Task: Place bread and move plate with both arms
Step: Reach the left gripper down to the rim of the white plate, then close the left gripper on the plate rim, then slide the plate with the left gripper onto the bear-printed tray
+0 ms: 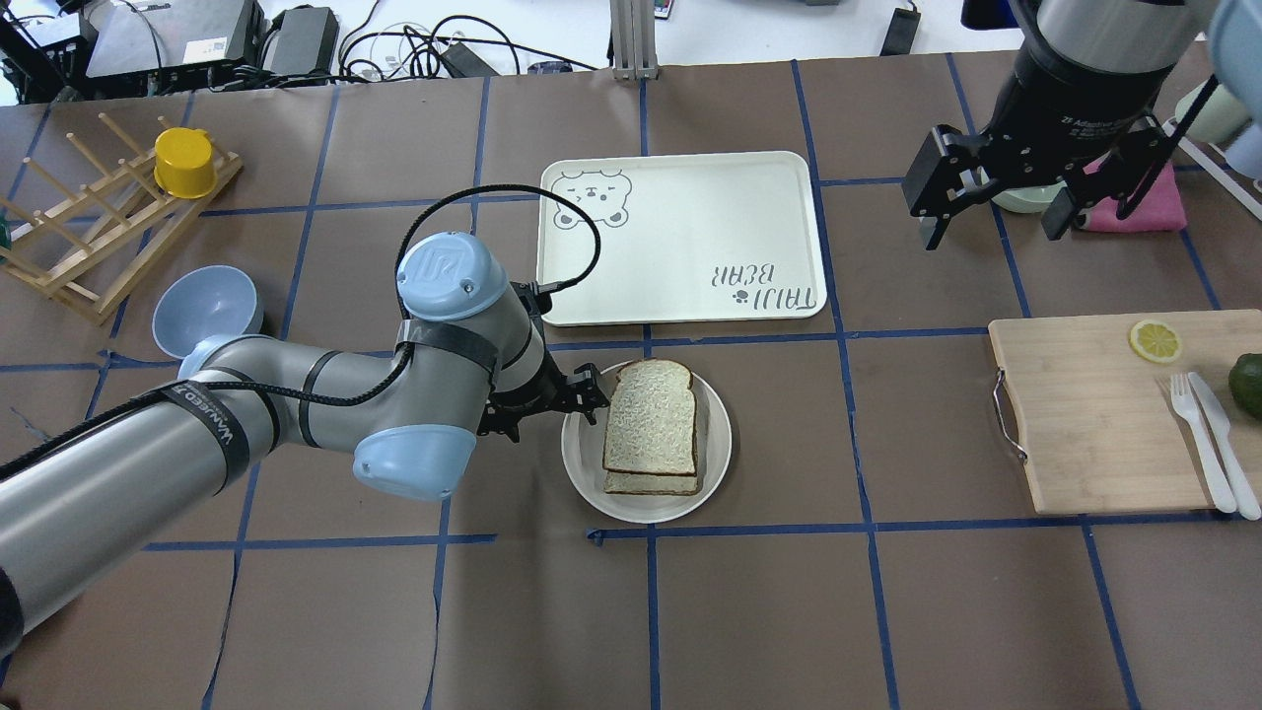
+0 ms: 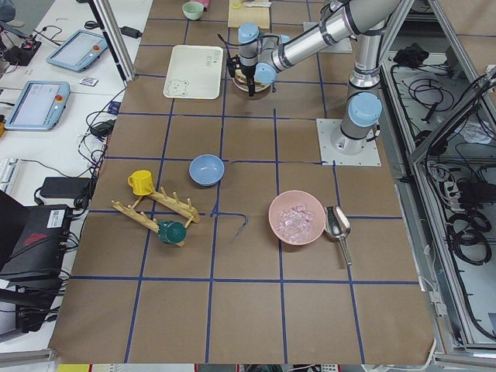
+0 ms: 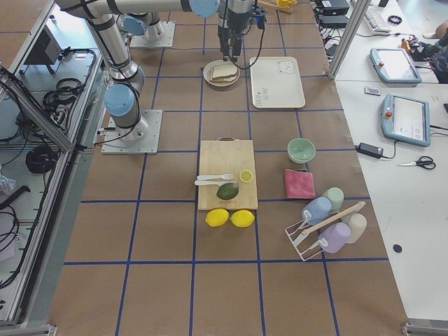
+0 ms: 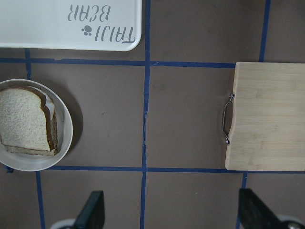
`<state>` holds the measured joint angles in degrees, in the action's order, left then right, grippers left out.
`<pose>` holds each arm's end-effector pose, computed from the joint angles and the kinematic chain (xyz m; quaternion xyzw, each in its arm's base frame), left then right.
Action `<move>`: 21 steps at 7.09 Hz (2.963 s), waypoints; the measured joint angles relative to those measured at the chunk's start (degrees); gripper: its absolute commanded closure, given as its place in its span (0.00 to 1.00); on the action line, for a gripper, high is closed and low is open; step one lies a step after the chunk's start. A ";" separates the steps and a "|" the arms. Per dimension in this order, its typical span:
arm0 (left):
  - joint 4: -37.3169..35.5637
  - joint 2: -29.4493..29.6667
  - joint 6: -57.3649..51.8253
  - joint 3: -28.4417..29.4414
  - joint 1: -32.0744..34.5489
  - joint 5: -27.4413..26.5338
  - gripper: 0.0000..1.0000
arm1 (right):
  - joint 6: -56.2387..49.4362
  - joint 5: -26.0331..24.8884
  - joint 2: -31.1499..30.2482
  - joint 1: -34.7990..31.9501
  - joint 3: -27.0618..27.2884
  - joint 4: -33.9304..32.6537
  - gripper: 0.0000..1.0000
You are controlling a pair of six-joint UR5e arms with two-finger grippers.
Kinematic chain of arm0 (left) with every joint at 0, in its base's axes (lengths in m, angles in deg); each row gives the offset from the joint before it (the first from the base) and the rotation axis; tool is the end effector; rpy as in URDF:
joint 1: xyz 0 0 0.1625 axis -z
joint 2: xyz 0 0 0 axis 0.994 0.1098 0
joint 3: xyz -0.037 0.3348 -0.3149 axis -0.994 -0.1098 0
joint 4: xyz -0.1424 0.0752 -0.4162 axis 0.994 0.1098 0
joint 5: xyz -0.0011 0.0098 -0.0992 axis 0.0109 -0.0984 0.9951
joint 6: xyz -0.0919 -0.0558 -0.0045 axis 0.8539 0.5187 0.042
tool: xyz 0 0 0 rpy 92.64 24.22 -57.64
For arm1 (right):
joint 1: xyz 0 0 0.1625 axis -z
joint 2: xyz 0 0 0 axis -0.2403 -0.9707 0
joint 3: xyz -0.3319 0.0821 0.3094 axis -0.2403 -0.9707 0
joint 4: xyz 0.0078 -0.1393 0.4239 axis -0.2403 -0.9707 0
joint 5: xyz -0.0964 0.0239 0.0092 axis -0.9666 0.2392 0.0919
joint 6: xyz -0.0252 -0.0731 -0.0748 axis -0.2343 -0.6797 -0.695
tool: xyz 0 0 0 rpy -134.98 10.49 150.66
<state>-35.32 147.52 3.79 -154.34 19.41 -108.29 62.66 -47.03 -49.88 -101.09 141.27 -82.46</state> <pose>-0.2593 -0.4697 0.2019 0.0862 -0.9943 -0.0367 0.0504 0.1061 -0.5070 0.5404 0.0223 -0.9992 -0.0326 0.0091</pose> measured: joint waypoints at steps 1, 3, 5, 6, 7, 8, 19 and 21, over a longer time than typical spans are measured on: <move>-0.03 0.59 0.11 -0.07 0.17 0.06 0.14 | -0.62 -0.13 0.00 0.00 0.00 -0.04 0.00; -0.04 1.34 0.36 -0.12 0.45 0.30 0.33 | -0.84 -0.34 0.02 0.00 0.01 -0.11 0.00; 0.02 1.57 0.32 -0.17 0.51 0.40 0.67 | -0.70 -0.32 0.07 0.00 0.03 -0.36 0.00; 0.04 1.74 0.18 -0.16 0.58 0.43 0.74 | -0.74 -0.34 0.11 0.00 0.06 -0.65 0.00; 0.03 2.01 0.15 -0.08 0.80 0.47 0.83 | -0.77 -0.37 0.14 0.00 0.08 -0.81 0.00; -0.05 2.37 0.18 0.01 1.50 0.45 0.92 | -0.76 -0.37 0.16 0.00 0.09 -0.89 0.00; 0.44 0.86 -3.70 4.68 2.66 1.83 1.00 | -0.29 -0.45 -0.02 0.08 -0.13 -0.84 0.00; 0.37 0.44 -4.42 4.94 2.52 1.93 1.00 | 0.00 0.22 -0.07 0.01 0.00 -0.71 0.00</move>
<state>-34.94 147.96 -0.63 -149.40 21.93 -106.36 62.66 -46.80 -49.95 -101.08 141.27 -83.17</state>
